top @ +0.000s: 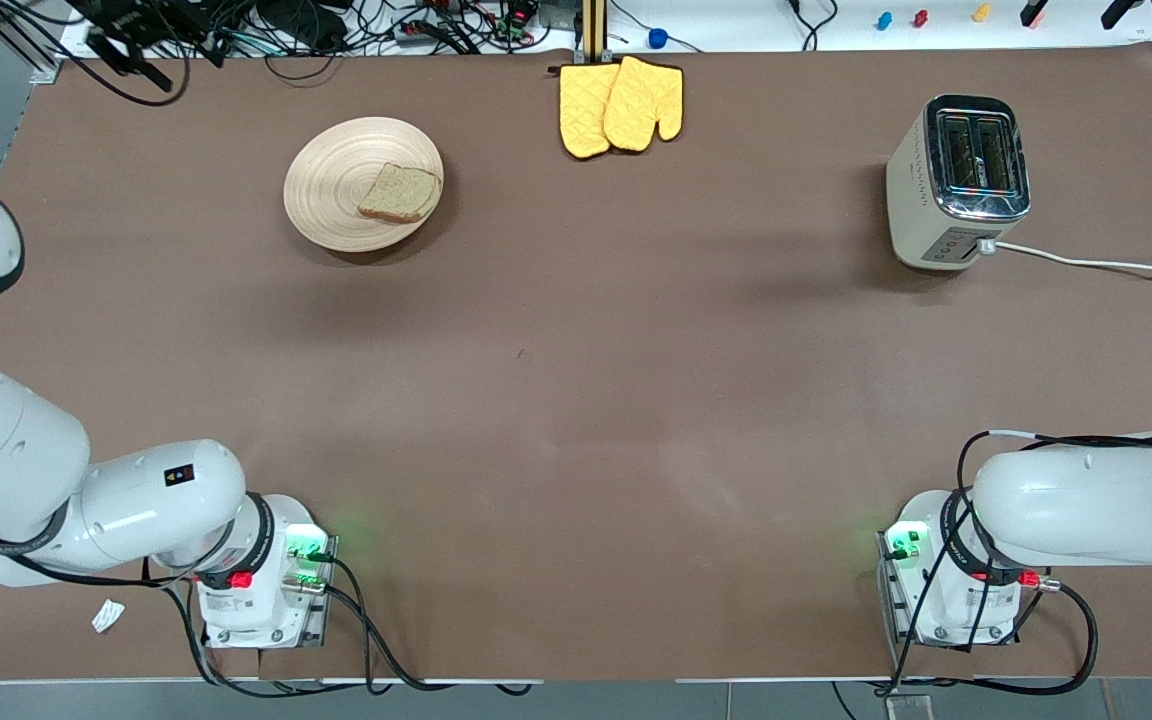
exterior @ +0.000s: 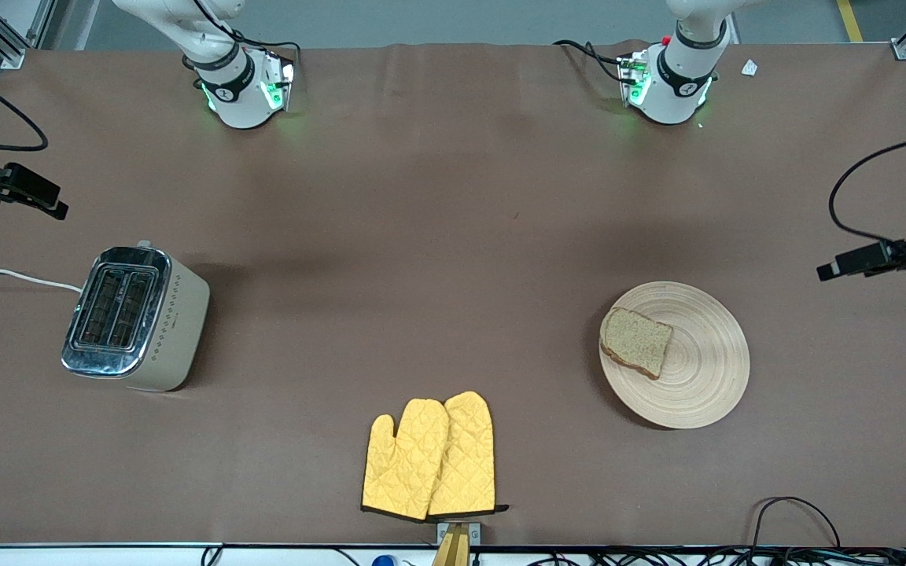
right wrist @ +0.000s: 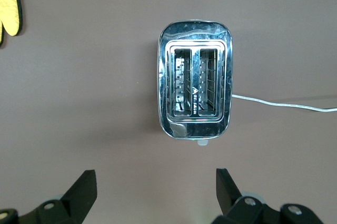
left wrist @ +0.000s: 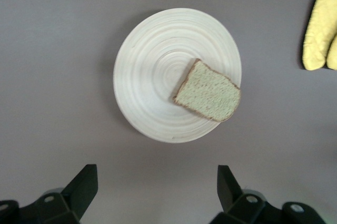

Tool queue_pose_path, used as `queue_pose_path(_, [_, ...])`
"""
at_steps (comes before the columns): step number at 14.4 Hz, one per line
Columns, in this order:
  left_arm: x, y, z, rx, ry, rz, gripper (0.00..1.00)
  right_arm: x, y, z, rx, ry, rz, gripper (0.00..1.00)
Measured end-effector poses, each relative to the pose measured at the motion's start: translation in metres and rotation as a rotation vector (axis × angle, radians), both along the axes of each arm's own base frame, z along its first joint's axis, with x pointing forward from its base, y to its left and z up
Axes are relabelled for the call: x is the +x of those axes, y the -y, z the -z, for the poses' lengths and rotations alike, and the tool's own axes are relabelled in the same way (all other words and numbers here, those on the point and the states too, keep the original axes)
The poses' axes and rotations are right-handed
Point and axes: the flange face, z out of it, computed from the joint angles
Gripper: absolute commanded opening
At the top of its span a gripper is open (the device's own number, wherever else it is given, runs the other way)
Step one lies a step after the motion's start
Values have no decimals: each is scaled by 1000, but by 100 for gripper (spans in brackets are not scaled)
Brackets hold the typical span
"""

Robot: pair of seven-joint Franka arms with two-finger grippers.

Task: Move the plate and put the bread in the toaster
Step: 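Reach the left gripper toward the rim of the wooden plate, then grip the plate rim with the left gripper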

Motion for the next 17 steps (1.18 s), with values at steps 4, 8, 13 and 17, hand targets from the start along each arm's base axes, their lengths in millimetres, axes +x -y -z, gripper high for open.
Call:
queue_pose_path(4, [19, -36, 74, -153, 27, 5, 100, 0, 0, 1, 0, -2, 0, 100])
queue_pose_path(8, [24, -73, 156, -340, 26, -67, 100, 0, 0, 1, 0, -2, 1, 100])
queue_pose_path(13, [20, -89, 247, -495, 45, -81, 97, 0, 0, 1, 1, -1, 0, 100])
queue_pose_path(17, [16, -93, 284, -515, 87, -35, 89, 0, -1, 0, 1, 3, -2, 100])
